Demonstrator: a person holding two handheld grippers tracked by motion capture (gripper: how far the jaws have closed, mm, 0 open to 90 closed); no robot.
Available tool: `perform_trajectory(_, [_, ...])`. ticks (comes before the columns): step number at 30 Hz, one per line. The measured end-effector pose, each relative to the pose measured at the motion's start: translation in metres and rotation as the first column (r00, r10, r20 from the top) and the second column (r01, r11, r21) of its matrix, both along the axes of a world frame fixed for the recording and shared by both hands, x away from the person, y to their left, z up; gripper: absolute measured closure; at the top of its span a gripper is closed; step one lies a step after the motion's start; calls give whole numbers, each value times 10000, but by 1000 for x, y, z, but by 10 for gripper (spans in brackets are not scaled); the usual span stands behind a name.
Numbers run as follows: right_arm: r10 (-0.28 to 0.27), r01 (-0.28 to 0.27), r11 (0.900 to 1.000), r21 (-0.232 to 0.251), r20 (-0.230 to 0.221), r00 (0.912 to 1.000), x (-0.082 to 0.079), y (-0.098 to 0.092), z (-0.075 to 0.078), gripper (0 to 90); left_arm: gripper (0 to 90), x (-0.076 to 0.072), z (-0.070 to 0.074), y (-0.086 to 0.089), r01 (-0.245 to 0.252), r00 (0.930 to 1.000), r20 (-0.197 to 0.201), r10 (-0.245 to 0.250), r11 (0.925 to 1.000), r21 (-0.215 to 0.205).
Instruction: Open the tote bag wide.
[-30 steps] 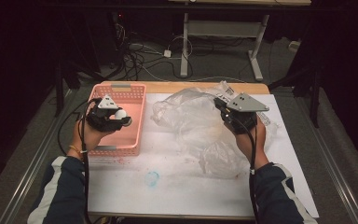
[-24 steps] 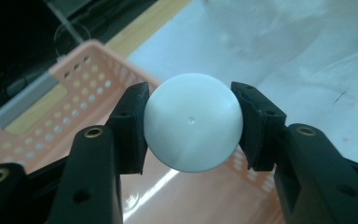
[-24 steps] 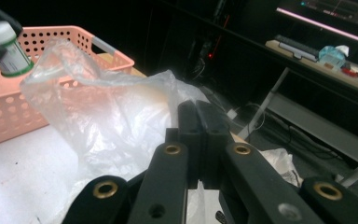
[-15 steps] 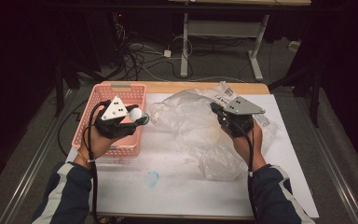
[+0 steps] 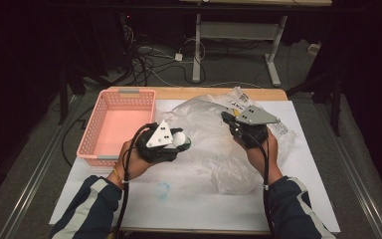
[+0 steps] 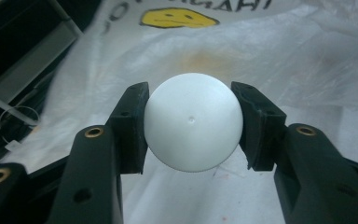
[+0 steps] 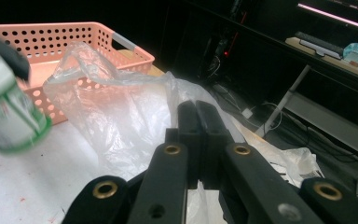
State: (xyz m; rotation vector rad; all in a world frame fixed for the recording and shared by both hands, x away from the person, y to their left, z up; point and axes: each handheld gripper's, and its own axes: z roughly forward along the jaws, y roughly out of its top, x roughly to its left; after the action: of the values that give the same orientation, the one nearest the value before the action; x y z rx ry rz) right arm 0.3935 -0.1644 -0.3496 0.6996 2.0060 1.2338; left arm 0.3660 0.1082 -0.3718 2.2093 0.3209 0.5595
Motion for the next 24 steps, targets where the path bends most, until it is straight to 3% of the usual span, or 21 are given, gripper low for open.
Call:
perform_trajectory(3, [47, -47, 10000, 77, -37, 10000, 0, -1, 1, 900, 487, -4, -11, -18, 347, 9994, -44, -345, 9986, 399])
perform_trajectory(9, [187, -186, 9998, 67, -70, 9998, -1, 1, 1, 900, 487, 0, -32, -50, 568, 9978, -364, -548, 9967, 585])
perform_trajectory(16, [373, -372, 9993, 28, -127, 9992, -3, 4, 0, 900, 486, 24, -64, -80, 115, 9979, -650, -58, 9961, 876])
perform_trajectory(24, [559, -558, 9984, 50, -185, 9983, -4, 3, 1, 900, 486, 44, -76, -102, -715, 9954, -613, 741, 9965, 444])
